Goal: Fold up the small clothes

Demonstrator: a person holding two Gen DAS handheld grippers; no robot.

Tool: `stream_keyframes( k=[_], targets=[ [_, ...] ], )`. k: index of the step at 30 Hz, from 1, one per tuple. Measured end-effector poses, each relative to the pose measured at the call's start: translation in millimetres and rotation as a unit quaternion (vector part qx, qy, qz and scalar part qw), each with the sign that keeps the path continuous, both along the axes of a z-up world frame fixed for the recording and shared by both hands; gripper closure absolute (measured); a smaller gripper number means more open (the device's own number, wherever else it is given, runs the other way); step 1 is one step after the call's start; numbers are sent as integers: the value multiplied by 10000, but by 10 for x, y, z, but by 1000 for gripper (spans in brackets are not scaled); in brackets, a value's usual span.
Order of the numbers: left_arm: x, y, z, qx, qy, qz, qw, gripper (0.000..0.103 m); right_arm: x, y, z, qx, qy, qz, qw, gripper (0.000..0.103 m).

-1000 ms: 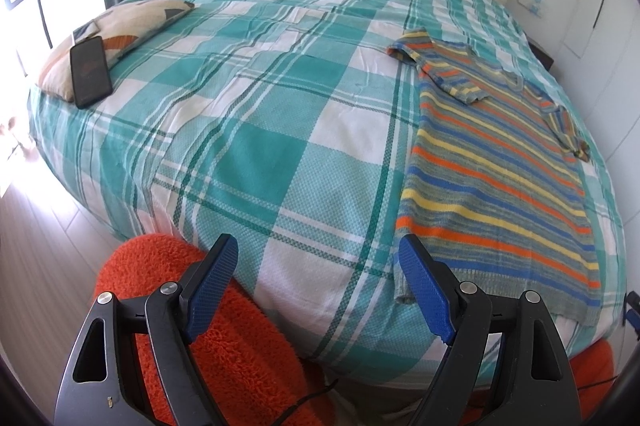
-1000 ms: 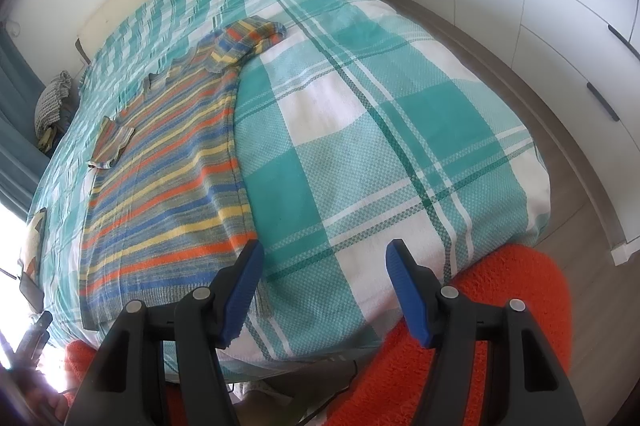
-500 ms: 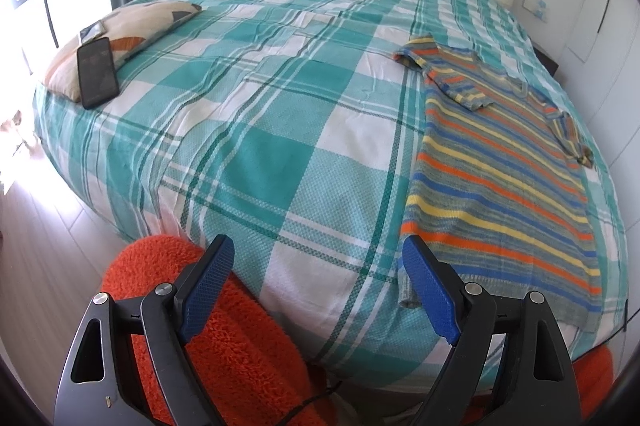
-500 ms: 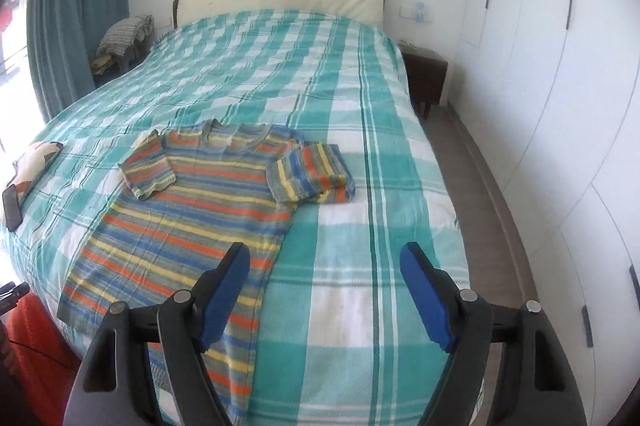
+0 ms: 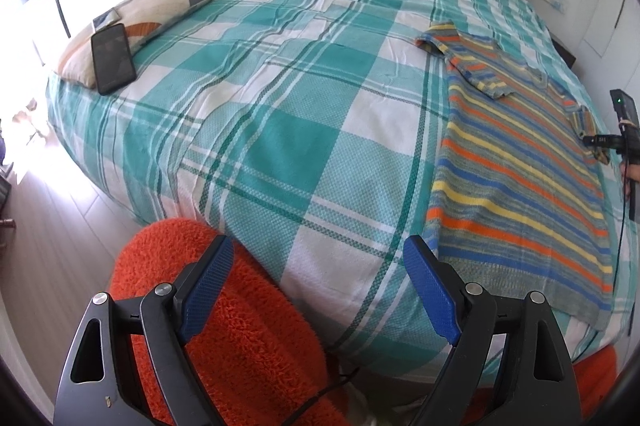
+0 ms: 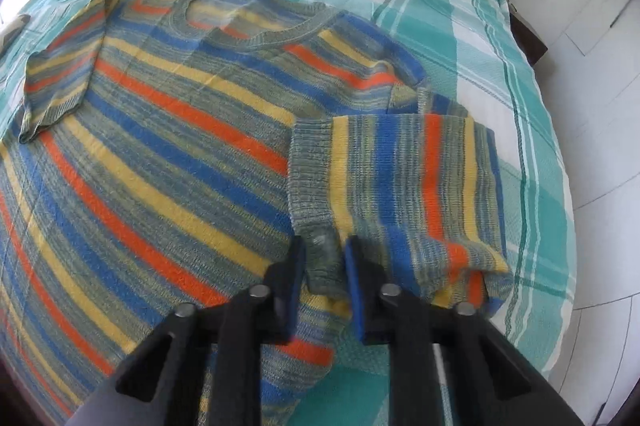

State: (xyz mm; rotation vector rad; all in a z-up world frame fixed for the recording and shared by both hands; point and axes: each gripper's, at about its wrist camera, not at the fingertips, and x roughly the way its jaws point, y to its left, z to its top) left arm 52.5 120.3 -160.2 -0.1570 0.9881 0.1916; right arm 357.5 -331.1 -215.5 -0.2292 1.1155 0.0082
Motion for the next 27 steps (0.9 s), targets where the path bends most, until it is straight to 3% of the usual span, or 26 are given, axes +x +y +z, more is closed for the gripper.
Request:
stream_keyframes(
  k=[3,7,11,16,20,23,27],
  targets=[
    [30,10,-53,-44,68,13,10000,15,-211,-607,368,1010,-706,-965,9877,98],
    [127,-34,-137,-145,213,-58,9997,15,-852,-1633,654,1898,-1232,-2334,9457,98],
    [203,-180,-187,-159,321,-294,9989,15,-1410,-2364,550,2377,-1129,-3258,9081,98],
    [171,-408,-165,133,312,-685,9971,15,-1854,-2729,288,3179,-1152,-3985,8525,98],
    [111,-444,-110,293,228,-759,9964,15,-1965,-2686,176,2994,-1024,-4258,8477,98],
    [101,-368,-85,249,167,-617,9976,15,-2146,-2593,39,3025,-862,-4606,8300,98],
    [140,-267,-166,82,346,-468,9983,15,-2169,-2498,-110,2863,-738,-4425,8466,98]
  ],
)
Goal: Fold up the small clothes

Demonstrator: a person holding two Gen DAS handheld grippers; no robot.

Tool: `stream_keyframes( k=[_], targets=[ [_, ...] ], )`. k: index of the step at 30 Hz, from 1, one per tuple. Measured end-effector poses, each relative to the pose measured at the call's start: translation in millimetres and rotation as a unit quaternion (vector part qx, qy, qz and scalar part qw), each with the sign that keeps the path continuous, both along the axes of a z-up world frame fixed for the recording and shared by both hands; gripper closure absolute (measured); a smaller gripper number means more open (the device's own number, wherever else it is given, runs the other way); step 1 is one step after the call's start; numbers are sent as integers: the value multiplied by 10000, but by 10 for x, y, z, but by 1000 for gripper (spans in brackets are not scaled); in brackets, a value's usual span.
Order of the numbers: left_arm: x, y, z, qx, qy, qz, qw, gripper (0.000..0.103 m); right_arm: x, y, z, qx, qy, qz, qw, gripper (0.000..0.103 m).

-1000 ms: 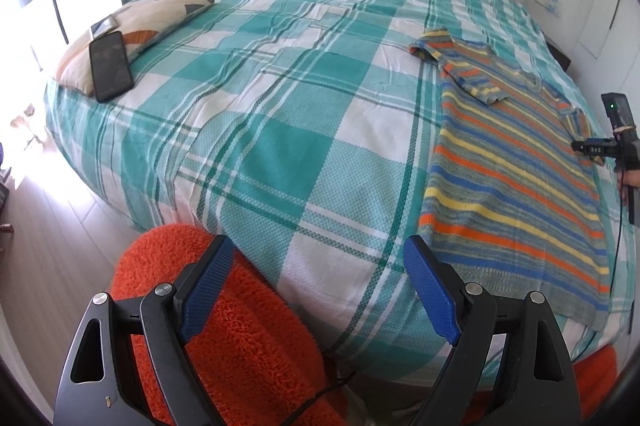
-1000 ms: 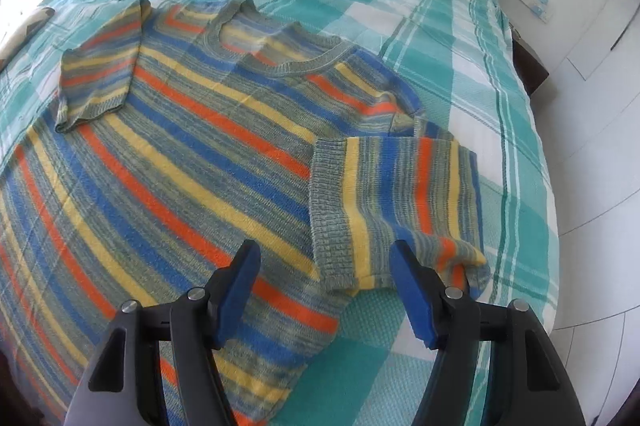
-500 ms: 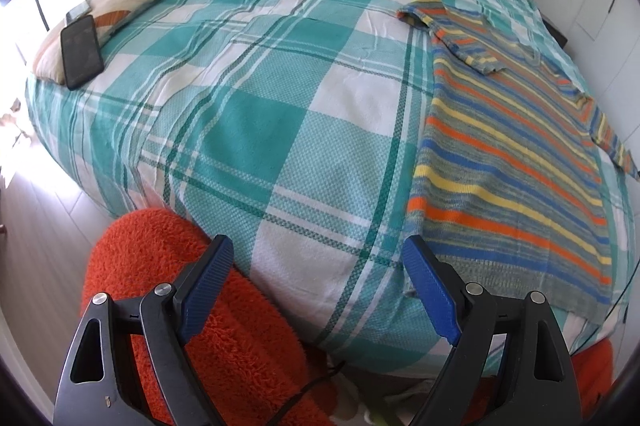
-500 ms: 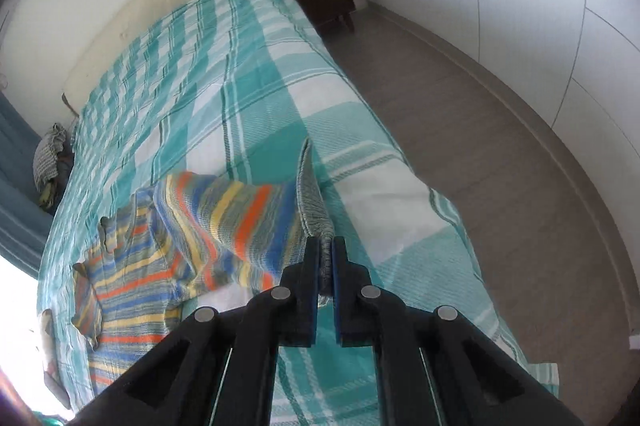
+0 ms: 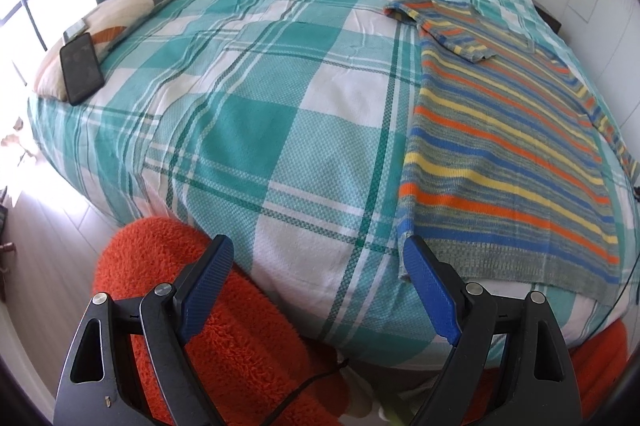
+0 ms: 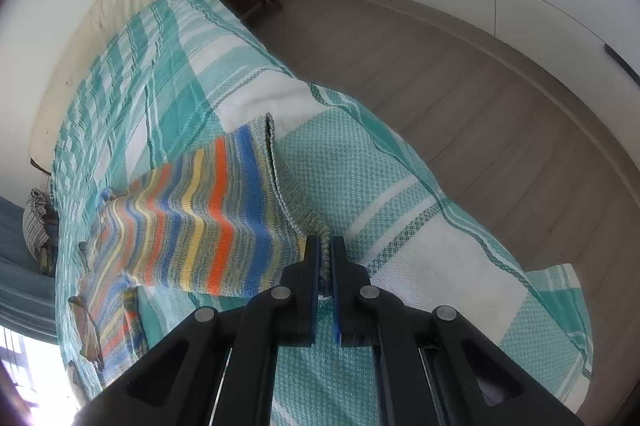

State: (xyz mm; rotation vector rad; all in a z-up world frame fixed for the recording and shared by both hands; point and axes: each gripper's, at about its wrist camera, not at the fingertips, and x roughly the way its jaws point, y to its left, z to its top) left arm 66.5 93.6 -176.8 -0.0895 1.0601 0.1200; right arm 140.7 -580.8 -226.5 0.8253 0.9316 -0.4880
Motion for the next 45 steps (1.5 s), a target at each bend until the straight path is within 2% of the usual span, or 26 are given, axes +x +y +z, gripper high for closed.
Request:
stream_keyframes(
  k=[2,4,5,6,8,11,14,17,21,23,25,29,31,33,35,37,41,43,44,45],
  targets=[
    [-5,6,-12,-48,16,18,10000,15,19,2,7,17,-4,198,9998,95],
    [-11,8,8,-76,-47,30,10000,15,-2,-10,85,-62,-14,415,9991,84],
    [-14,12,21,-96,-79,36,9999,15,-35,-30,136,-98,-59,454,9989,72],
    [-18,17,29,-121,-102,42,9999,15,-88,-61,193,-116,-155,472,9987,67],
    [-25,30,37,-189,-125,50,9997,15,-195,-134,305,-151,-262,478,9984,67],
    [-39,43,76,-292,-202,29,9994,15,-324,-162,476,-358,-189,540,9977,67],
    [-70,59,161,-346,-358,-12,9988,15,-376,3,747,-628,-192,935,9934,67],
    [-123,89,287,-402,-540,-22,9977,15,-285,349,1206,-956,-494,1536,9823,67],
    [-196,47,387,-264,-669,-143,9973,13,35,857,1880,-1559,-1072,2405,9520,67],
    [-171,-54,396,-183,-556,-365,9976,13,260,1004,2013,-1634,-1161,2728,9409,67],
    [-138,-161,432,-130,-451,-499,9977,13,562,1048,1968,-1522,-1008,3020,9357,67],
    [-121,-271,506,-360,-489,-542,9967,12,1258,1106,1620,-1179,-732,3461,9279,67],
    [-127,-305,451,-371,-458,-548,9968,11,1648,1155,1357,-883,-663,3629,9253,67],
    [-94,-335,349,-196,-331,-578,9976,11,2003,1230,1111,-676,-576,3713,9242,67],
    [-10,-358,247,-129,-34,-616,9980,11,2329,1293,894,-644,-397,3748,9240,67],
    [49,-350,193,-287,32,-592,9978,11,2609,1337,712,-630,-239,3811,9221,67],
    [162,-398,81,-257,211,-598,9977,11,2979,1396,413,-554,47,4012,9143,68],
    [184,-416,32,-255,268,-629,9973,11,3091,1416,297,-507,161,4145,9085,74],
    [191,-422,3,-222,312,-634,9973,11,3135,1434,240,-508,261,4216,9050,102],
    [200,-423,-22,-202,367,-631,9971,11,3174,1467,207,-581,371,4324,8990,102]
  ],
)
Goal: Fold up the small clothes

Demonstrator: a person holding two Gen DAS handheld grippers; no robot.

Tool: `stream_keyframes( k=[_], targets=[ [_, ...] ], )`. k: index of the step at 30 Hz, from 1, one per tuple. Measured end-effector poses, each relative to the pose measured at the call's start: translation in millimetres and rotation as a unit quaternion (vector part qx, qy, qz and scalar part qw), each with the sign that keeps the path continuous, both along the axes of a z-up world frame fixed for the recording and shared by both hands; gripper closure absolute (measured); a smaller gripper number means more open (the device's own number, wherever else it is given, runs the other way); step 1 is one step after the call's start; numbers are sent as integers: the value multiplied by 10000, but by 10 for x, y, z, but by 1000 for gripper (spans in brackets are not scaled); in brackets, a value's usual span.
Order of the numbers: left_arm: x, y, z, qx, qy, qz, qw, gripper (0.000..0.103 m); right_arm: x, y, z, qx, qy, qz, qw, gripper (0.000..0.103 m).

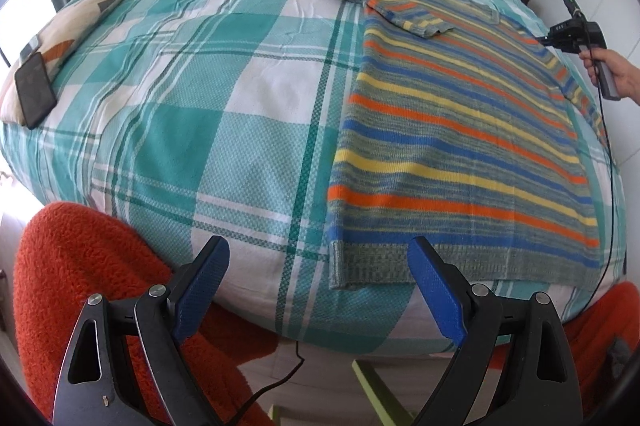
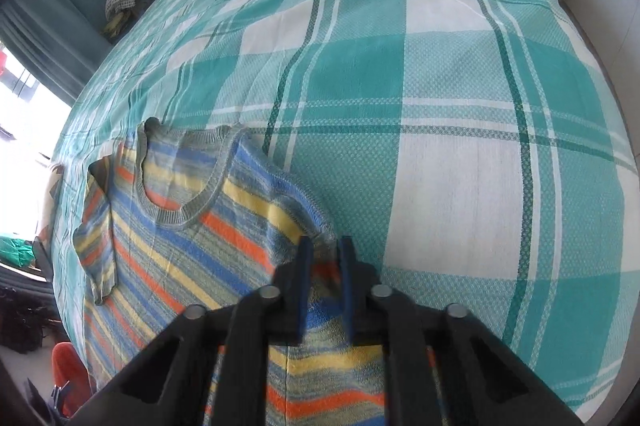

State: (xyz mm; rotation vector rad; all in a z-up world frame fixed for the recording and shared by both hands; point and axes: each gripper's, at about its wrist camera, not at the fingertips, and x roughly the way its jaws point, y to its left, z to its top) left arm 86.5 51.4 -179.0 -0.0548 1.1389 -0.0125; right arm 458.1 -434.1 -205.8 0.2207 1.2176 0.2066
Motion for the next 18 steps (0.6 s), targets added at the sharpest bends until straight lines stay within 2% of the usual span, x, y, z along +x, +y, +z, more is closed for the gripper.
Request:
stream_keyframes(
  k=[2,4,6,9,10,11,12,13,14,16,18],
  targets=[
    [8,11,-25,-14,48,38,10000,11,62,68,61,-571,-151,175,9981,102],
    [14,9,-28,-9,49,53,10000,11,162,68,170,-1644,-378,45,9857,102],
    [16,-5,-26,19,49,54,10000,11,241,118,226,-2007,-557,105,9780,102],
    [22,-43,-33,74,40,0,10000,11,293,272,74,-2378,-504,377,9693,102],
    [16,-62,-37,114,35,-38,9999,11,288,274,-3,-2396,-429,371,9692,102],
    [9,-79,-39,155,31,-76,9998,11,271,242,-55,-2377,-356,285,9703,97],
    [6,-92,-43,188,25,-111,9998,11,233,199,-45,-2342,-450,182,9710,77],
    [-2,-105,-45,210,13,-143,9997,11,168,127,15,-2340,-583,22,9705,66],
    [-9,-118,-45,230,-3,-177,9996,11,88,35,98,-2237,-703,-143,9720,61],
    [-22,-138,-43,255,-38,-227,9994,11,-134,-199,302,-1591,-894,-478,9820,61],
    [-16,-144,-46,219,-58,-242,9995,11,-464,-452,453,-393,-916,-693,9926,61]
  ],
)
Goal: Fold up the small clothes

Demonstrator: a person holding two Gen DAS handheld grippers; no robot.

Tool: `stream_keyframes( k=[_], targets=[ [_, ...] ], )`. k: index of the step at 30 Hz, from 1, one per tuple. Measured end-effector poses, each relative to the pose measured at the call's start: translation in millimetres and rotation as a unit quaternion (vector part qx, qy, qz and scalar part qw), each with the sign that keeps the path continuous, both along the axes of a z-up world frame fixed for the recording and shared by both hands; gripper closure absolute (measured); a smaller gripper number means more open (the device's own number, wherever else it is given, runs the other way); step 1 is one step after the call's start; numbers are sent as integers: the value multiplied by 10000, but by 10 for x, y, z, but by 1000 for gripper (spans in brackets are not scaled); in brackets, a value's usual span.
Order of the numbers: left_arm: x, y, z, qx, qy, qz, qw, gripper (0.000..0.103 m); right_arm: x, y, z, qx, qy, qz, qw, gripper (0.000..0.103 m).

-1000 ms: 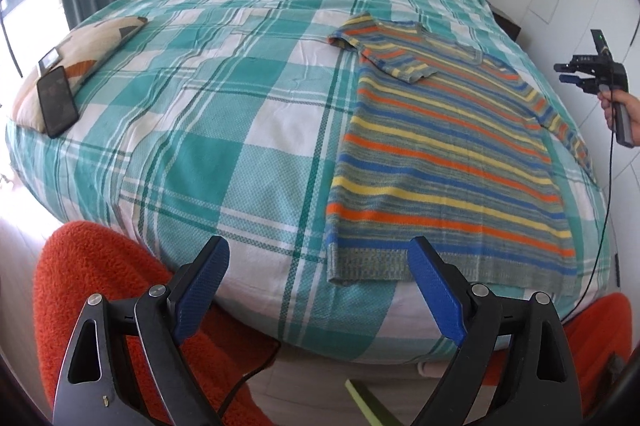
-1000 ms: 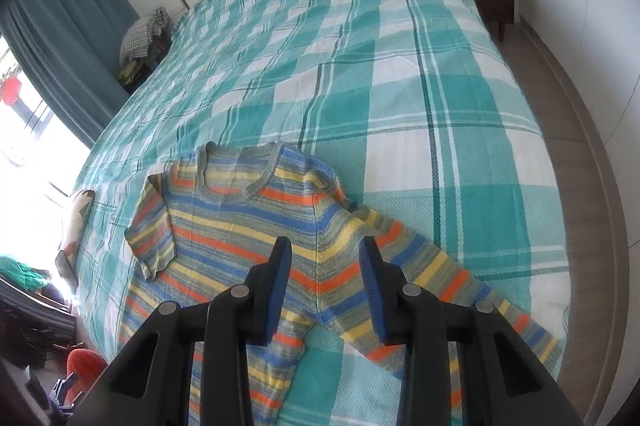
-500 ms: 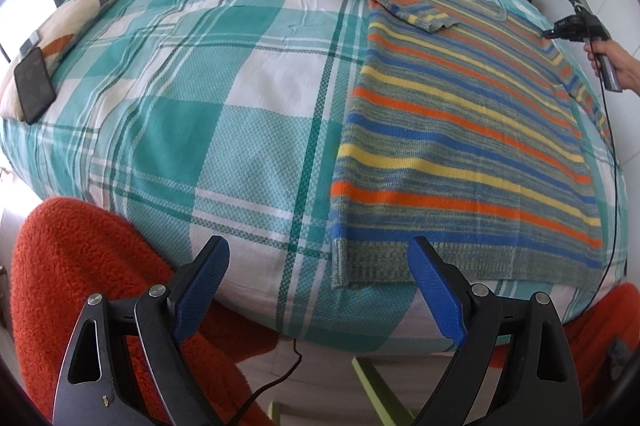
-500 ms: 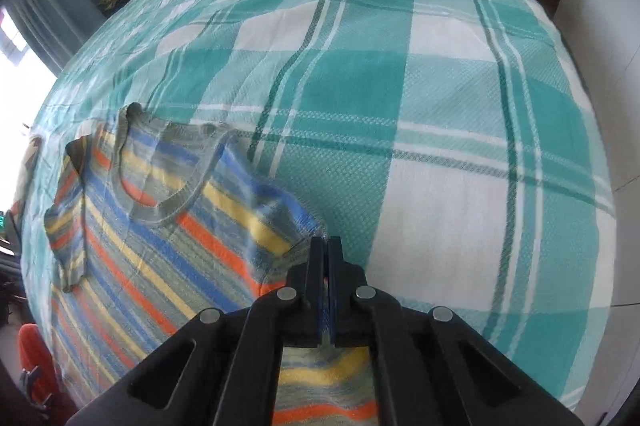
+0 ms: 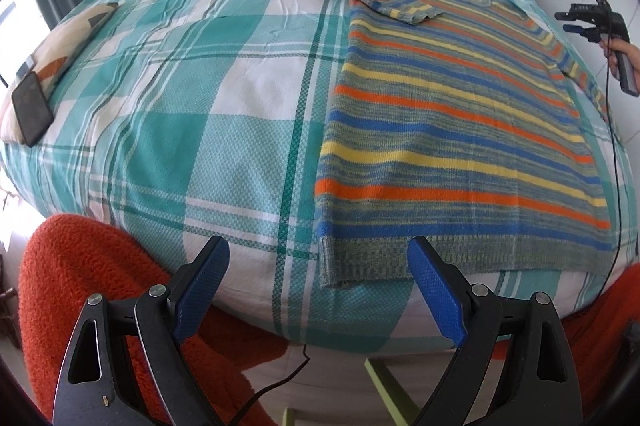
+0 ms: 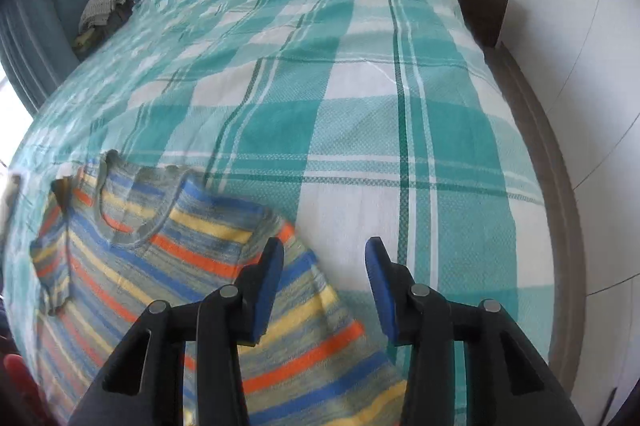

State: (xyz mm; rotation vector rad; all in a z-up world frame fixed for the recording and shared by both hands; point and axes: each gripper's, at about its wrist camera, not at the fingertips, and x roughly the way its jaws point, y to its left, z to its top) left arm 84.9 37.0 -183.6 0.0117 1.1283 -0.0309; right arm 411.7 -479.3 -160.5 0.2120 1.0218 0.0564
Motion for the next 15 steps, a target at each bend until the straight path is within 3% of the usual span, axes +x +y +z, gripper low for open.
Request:
stream_keyframes(
  k=[2,3,5,6,7,8,11,13,15],
  targets=[
    [13,-9,-16,-61,13,-3,10000,11,-421,-183,-2,980,12,-5,9952,60],
    [22,-21,-33,-87,42,-17,10000,11,-616,-249,-76,1183,92,-62,9929,59],
    [28,-42,-58,-121,102,-68,9999,11,-966,-441,-345,1073,474,-471,9920,59],
    [19,-50,-60,-133,112,-92,9998,11,-1135,-600,-483,834,648,-811,9911,64],
    [4,-56,-55,-128,106,-107,9998,11,-1332,-769,-563,668,682,-1167,9886,71],
    [-13,-57,-45,-114,88,-111,9998,11,-1496,-935,-560,600,577,-1474,9856,85],
    [-43,-62,-23,-102,37,-103,9999,11,-1896,-1138,-299,271,127,-2013,9791,80],
    [-37,-78,-14,-89,19,-112,9999,11,-2048,-1069,-192,749,-51,-1704,9825,78],
    [-30,-99,19,-72,-13,-142,9999,11,-2157,-972,-232,1241,15,-1496,9809,65]
  ],
)
